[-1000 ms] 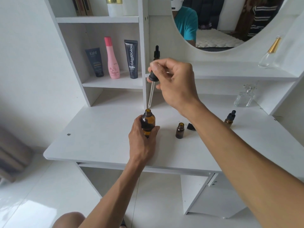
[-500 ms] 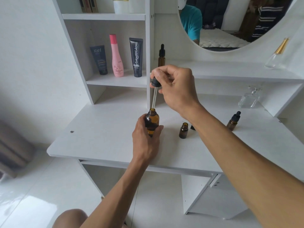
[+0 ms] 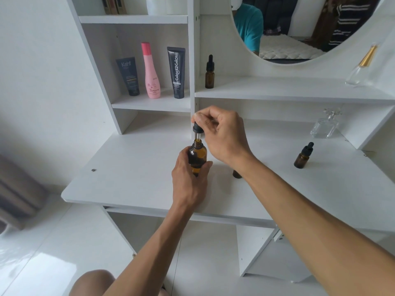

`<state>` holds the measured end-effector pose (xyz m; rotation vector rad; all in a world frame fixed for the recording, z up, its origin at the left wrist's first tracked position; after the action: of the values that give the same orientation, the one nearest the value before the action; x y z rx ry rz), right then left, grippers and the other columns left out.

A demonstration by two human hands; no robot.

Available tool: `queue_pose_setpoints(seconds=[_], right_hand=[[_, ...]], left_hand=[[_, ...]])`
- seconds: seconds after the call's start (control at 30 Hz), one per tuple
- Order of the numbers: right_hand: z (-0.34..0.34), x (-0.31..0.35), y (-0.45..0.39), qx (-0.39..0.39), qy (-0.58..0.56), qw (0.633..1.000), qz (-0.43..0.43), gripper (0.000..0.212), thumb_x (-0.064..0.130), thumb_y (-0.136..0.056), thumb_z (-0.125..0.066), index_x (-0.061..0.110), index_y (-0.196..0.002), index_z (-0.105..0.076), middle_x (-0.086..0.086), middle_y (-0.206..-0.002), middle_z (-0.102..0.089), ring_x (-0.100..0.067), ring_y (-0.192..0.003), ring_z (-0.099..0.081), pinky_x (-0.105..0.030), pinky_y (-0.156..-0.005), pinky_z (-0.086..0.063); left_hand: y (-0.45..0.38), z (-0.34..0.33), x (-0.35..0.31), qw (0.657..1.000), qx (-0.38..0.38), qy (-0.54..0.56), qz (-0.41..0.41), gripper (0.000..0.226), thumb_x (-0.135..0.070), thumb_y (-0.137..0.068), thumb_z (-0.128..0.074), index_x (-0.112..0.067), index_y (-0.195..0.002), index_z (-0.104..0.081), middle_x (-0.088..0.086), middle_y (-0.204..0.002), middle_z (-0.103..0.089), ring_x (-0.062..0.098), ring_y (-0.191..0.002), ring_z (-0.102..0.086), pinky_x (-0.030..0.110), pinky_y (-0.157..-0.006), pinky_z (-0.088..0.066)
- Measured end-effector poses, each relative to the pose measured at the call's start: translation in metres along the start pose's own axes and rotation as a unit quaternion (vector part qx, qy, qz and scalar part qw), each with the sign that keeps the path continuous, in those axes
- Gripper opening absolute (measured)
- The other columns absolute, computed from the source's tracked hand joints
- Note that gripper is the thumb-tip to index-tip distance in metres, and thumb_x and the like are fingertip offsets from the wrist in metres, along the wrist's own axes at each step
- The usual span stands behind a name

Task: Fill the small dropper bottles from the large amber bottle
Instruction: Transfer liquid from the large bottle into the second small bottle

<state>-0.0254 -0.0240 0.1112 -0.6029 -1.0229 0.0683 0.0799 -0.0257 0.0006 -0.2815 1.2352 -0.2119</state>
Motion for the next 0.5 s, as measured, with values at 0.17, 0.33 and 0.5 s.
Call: queue_pose_setpoints(seconds=[0.17,0.33,0.5], right_hand=[[-0.002,-0.006,0.005,0.005,0.004,1.000,-0.009,0.019,0.022,-0.097,-0.064,0.008,-0.089,-0.074,-0.001,-0.080,-0.076,-0.010,-0.073,-0.070,-0.024,-0.071,-0.056],[-0.006,-0.011,0.008,0.012,0.012,1.000,-0.018,0.019,0.025,-0.097,-0.064,0.010,-0.090,-0.075,0.000,-0.083,-0.077,-0.015,-0.078,-0.070,-0.030,-0.075,-0.056],[-0.007,-0.015,0.010,0.012,0.017,1.000,-0.016,0.018,0.025,-0.096,-0.065,0.010,-0.091,-0.075,0.001,-0.084,-0.077,-0.014,-0.078,-0.070,-0.022,-0.071,-0.054]], left_hand=[[-0.001,0.000,0.001,1.000,0.001,0.002,-0.002,0.044,-0.026,-0.086,-0.073,-0.022,-0.125,-0.051,-0.010,-0.105,-0.064,-0.001,-0.091,-0.061,0.012,-0.075,-0.046],[-0.001,-0.001,0.000,1.000,0.000,0.009,-0.005,0.041,-0.022,-0.086,-0.072,-0.021,-0.122,-0.052,-0.012,-0.100,-0.062,-0.003,-0.088,-0.060,0.016,-0.075,-0.049],[-0.001,0.000,0.000,1.000,0.003,0.003,-0.006,0.043,-0.020,-0.086,-0.072,-0.024,-0.123,-0.052,-0.017,-0.097,-0.059,-0.011,-0.088,-0.056,0.008,-0.072,-0.044]])
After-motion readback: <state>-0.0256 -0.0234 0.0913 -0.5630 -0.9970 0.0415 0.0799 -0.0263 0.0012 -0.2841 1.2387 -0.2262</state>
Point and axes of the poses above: each hand's wrist, its own y-axis away from the middle knuckle, its own z-axis out of the back of the hand, x = y × z, the point moved 2 cm from there along -y, towards the middle knuckle
